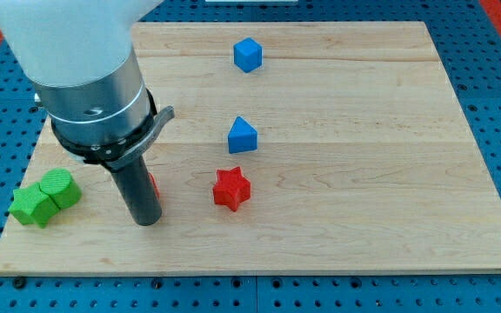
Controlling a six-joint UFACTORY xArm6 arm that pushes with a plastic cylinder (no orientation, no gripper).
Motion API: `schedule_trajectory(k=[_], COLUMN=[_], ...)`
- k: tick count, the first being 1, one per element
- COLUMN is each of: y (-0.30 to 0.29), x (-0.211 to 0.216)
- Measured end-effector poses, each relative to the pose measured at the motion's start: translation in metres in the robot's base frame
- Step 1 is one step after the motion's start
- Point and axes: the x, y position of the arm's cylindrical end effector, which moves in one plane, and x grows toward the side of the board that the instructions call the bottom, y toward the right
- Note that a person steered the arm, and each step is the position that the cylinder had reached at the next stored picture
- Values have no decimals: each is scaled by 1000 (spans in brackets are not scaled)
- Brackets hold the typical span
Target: Push the green star along with the green circle closer to the yellow hexagon
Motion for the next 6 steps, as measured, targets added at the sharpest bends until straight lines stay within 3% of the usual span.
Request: schedule_trajectory(k=[1, 2, 3, 6], y=[-10, -97, -148, -90], x=[49, 59, 19, -76])
